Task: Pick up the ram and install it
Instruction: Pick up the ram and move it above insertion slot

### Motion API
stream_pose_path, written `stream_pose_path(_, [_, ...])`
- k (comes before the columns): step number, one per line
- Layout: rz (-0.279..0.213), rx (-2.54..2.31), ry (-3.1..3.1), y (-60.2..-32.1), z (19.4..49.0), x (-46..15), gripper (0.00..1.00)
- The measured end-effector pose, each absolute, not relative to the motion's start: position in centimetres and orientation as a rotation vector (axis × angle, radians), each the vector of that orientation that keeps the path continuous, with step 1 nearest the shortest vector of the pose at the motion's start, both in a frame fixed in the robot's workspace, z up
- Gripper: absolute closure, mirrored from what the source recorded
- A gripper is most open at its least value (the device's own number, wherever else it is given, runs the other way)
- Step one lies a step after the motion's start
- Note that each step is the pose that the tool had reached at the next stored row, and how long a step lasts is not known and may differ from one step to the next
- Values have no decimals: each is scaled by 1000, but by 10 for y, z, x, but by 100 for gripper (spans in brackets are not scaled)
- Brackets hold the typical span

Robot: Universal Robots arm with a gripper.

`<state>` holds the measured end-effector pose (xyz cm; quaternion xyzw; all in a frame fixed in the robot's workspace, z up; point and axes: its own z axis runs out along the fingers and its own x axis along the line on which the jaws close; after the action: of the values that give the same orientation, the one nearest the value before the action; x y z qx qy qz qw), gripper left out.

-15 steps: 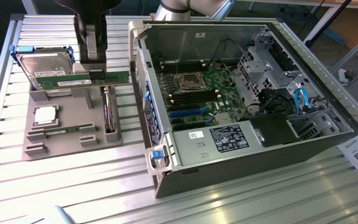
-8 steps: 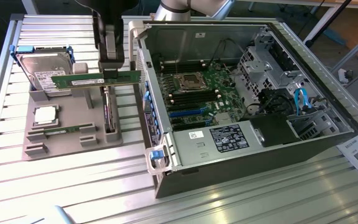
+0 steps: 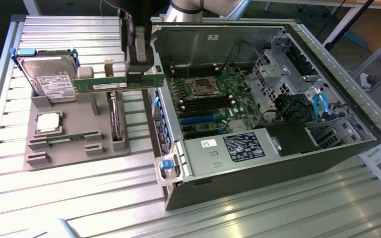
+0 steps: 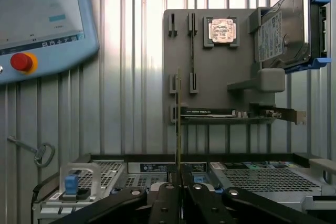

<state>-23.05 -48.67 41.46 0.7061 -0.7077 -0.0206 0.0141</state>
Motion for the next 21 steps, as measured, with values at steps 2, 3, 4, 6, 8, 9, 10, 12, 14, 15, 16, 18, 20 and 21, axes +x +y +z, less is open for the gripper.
stream_pose_path(2, [-64, 2199, -2203, -487, 415, -225, 88])
stream_pose_path(3, [-64, 2199, -2203, -487, 415, -223, 88])
stream_pose_path(4, [-64, 2198, -2203, -487, 415, -220, 88])
stream_pose_path(6, [-65, 2198, -2203, -487, 415, -214, 88])
stream_pose_path(8, [-65, 2198, -2203, -487, 415, -209, 88])
stream_pose_path(9, [-65, 2198, -2203, -487, 415, -205, 88])
stream_pose_path(10, [-65, 2198, -2203, -488, 415, -202, 88])
stream_pose_path(12, [-65, 2198, -2203, -488, 415, -197, 88])
stream_pose_path(14, [-65, 2198, -2203, -488, 415, -193, 88])
stream_pose_path(15, [-65, 2198, -2203, -488, 415, -191, 88])
stream_pose_path(16, [-65, 2198, -2203, -488, 415, -188, 88])
stream_pose_path(18, [-66, 2198, -2203, -488, 415, -183, 88])
stream_pose_path(20, [-66, 2198, -2203, -488, 415, -179, 88])
stream_pose_path(21, [-66, 2198, -2203, -488, 415, -176, 88])
